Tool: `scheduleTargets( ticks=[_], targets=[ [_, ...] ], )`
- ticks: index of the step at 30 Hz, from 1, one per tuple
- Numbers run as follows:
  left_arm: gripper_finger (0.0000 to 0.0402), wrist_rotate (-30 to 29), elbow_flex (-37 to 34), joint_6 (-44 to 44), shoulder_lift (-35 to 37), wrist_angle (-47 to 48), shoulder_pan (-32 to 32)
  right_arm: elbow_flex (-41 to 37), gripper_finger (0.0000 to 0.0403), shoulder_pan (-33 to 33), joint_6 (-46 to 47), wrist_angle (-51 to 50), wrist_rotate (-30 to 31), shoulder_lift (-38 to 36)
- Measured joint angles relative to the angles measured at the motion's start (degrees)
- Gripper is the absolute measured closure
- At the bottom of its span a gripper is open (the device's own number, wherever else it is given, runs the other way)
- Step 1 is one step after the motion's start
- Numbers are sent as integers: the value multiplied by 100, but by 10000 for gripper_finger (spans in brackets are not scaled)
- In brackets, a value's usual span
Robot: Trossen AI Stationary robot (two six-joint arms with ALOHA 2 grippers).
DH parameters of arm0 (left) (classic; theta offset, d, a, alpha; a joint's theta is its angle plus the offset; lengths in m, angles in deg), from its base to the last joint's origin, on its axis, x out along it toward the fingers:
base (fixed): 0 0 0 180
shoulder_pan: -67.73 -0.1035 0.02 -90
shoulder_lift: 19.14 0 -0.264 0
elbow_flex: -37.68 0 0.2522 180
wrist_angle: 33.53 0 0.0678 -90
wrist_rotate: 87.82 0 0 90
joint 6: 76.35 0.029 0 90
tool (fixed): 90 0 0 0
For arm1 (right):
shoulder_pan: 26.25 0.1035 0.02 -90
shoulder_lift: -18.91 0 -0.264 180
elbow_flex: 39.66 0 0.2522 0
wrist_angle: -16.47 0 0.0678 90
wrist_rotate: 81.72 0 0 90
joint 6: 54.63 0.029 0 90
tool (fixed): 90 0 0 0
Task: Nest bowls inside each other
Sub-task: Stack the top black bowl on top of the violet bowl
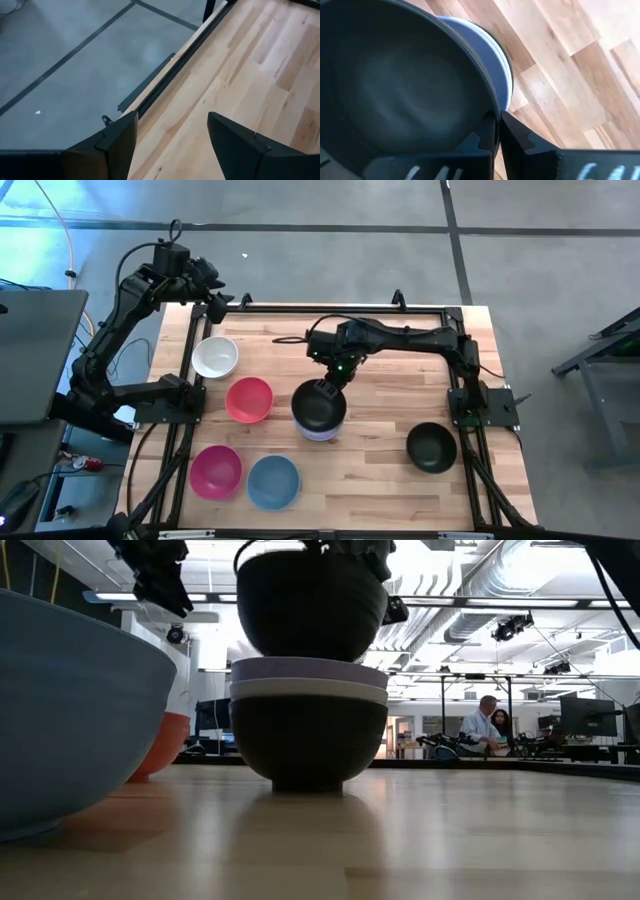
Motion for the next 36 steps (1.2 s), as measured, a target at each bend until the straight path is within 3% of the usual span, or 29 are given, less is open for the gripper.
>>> scheduleTargets(
  ticks=[6,16,36],
  targets=[
    [174,50,0,62,0,26,0,-7,403,-9,-174,1,-262,267],
    [174,107,0,106,-2,60,0,-67,403,-41,-256,59,9,298],
    [174,151,0,107,-2,74,0,-623,403,-41,-300,546,-77,302]
  ],
)
